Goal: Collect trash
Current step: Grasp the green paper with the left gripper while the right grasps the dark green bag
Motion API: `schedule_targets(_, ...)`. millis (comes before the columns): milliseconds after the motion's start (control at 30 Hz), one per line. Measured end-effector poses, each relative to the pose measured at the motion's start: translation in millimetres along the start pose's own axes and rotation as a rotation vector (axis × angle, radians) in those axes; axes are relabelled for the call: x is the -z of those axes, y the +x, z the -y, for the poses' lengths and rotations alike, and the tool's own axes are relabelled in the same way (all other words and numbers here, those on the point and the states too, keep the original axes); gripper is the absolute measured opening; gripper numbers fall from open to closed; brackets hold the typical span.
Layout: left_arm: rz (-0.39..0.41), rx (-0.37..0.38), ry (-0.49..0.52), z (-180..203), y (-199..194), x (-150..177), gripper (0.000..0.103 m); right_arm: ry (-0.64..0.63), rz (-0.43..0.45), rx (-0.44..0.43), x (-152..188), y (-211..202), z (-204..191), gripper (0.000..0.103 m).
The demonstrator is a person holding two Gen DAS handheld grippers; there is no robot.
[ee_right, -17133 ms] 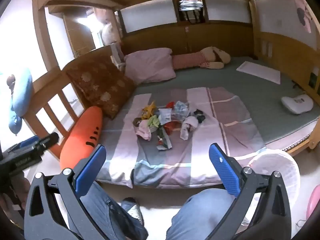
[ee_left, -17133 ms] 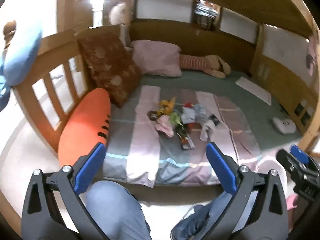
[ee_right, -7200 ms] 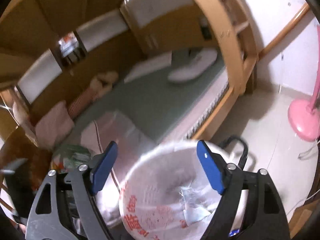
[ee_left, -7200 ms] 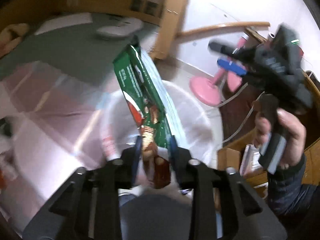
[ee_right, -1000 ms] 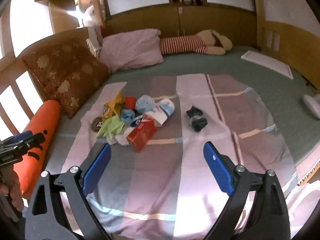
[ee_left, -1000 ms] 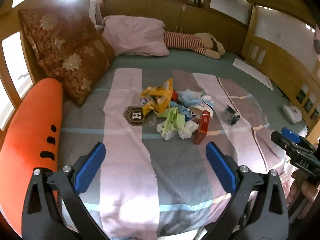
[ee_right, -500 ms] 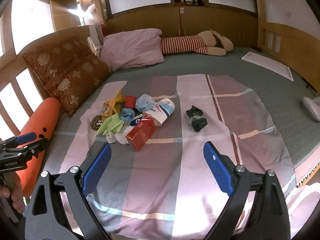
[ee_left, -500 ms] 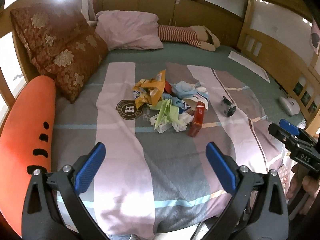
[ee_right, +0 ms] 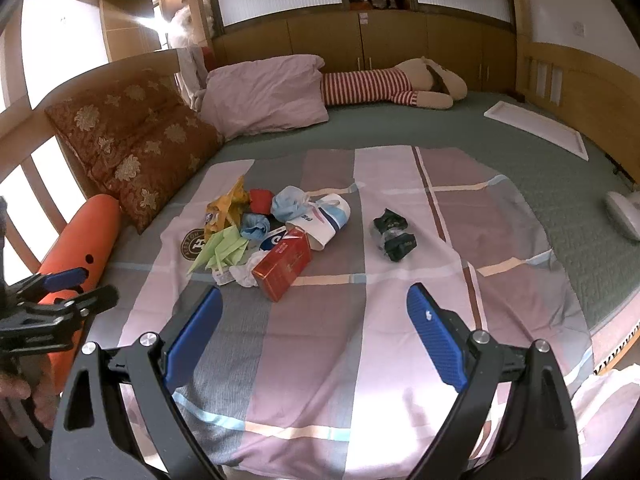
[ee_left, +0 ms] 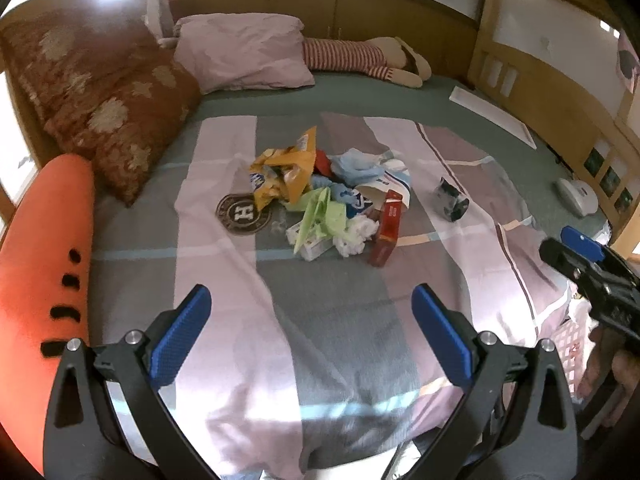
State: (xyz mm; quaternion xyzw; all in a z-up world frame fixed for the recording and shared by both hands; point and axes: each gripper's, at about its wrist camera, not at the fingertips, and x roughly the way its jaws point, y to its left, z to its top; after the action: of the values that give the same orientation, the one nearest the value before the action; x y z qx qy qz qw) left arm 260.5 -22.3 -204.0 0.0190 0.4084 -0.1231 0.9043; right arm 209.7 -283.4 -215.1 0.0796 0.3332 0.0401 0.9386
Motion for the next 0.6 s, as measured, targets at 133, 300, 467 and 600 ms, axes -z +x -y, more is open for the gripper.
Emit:
schedule_targets(133,-0.027,0.014,0.045,10.5,34.9,-19.5,0.1,-0.008,-0.001,-0.002,0.5,0.9,-2.4,0.091)
schedule_targets(300,-0.128,0.019,0.034,6.3,105.7,-44.4,0.092,-0.009,-0.01,0.042,-9.1,15.7,6.8,0.091)
schedule_targets(467,-0.248,0.055,-0.023,-2.2,171.0,-59.8,0.068,-0.013,-0.103,0.078,-28.1,75.2,27.0,0.091)
schedule_targets(600,-0.276,0.077,-0.039,-7.8,187.5,-56.0,0.023,-0.008,-0.16,0.129,-40.7,141.1,48.5,0.091)
